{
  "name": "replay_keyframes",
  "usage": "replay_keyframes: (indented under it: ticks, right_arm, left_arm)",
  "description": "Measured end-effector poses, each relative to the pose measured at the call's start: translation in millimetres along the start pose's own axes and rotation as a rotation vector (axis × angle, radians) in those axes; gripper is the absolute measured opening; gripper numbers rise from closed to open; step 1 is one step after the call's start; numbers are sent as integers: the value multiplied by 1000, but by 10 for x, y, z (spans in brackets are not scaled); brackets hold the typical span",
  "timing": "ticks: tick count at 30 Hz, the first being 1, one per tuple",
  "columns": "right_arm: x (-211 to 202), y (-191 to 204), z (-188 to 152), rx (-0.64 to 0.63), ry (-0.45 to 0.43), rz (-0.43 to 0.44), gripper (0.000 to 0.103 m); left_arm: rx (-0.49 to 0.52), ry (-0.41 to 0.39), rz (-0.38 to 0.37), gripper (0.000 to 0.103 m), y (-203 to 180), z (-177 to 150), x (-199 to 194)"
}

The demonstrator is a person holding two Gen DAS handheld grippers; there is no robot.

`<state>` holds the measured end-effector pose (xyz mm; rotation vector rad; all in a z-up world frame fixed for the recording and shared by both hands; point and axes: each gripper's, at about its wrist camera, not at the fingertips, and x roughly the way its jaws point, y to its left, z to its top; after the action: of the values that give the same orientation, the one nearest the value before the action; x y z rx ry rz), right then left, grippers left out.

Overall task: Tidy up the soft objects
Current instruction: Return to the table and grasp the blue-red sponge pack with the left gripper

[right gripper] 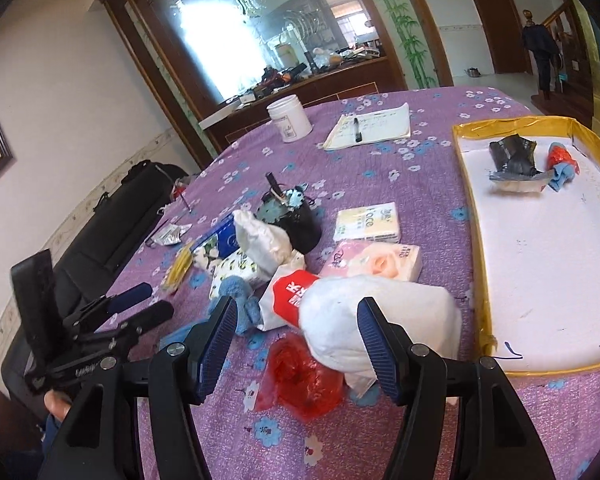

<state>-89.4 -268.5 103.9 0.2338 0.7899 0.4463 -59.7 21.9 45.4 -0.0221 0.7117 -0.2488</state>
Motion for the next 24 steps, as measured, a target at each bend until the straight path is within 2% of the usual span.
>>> replay_keyframes:
  ticks: [3,7,13,20,24]
  right_arm:
    - [64,21,-11,-14,28,3,72]
    - [114,47,-91,-22,82,20,72]
    - [82,176,-297,-88,144,20,73]
    - [333,106,-351,-83,226,-78,73]
    - [395,132,-347,-105,215,-90,73]
  left_arm:
    - [-107,21,-93,74,199,26,39]
    - [-143,23,-108,74,246,7,54]
    - [-71,46,-162,76,82,7,64]
    - [6,54,-197,80,-69,-20,54]
    - [20,82,-206,81,-100,-24,100]
